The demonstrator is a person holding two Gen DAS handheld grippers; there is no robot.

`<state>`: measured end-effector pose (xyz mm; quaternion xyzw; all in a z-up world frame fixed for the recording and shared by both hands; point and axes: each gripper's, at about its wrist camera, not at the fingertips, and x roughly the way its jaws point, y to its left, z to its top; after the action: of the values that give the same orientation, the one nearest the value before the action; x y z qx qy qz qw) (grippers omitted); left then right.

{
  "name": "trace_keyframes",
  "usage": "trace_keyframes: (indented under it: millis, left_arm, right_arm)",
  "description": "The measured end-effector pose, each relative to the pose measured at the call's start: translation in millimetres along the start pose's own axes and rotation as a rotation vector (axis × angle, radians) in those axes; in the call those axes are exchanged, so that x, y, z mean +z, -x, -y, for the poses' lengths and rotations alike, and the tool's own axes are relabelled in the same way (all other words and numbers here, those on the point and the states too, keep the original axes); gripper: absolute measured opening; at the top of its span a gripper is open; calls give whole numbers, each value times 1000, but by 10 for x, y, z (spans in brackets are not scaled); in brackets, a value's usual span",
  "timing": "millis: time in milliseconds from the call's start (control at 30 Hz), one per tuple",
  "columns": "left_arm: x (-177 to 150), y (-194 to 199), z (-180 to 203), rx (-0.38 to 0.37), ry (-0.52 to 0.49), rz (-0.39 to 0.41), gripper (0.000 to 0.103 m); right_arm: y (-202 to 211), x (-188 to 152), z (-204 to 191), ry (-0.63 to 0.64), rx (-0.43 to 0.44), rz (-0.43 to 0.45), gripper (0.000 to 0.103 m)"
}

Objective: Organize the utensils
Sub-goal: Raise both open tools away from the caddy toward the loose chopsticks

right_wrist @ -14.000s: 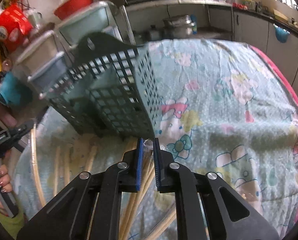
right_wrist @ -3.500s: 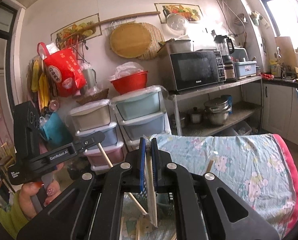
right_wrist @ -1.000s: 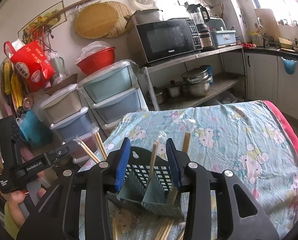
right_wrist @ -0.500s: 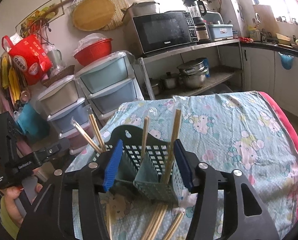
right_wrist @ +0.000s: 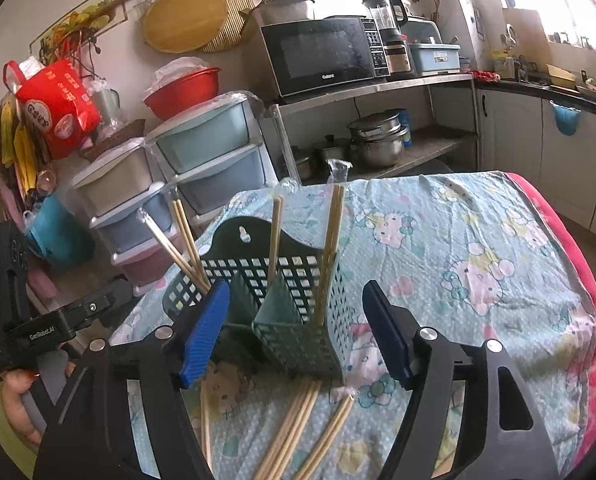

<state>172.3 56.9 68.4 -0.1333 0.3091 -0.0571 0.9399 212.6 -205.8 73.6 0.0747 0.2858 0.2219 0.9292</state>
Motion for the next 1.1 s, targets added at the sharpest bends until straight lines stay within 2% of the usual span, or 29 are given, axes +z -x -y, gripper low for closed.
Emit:
trace_keyframes:
  millis: [700, 900, 1100]
  left_arm:
    - [-387, 38, -77, 3, 22, -67, 92]
    - [-526, -18, -135, 13, 33, -109, 92]
    - [-665, -112, -245, 31, 59, -161, 92]
  right_arm:
    - [29, -449, -4, 26, -3, -103, 66]
    - [-57, -582, -30, 33, 4, -158, 55]
    - [-137, -677, -73, 41, 16, -195, 52]
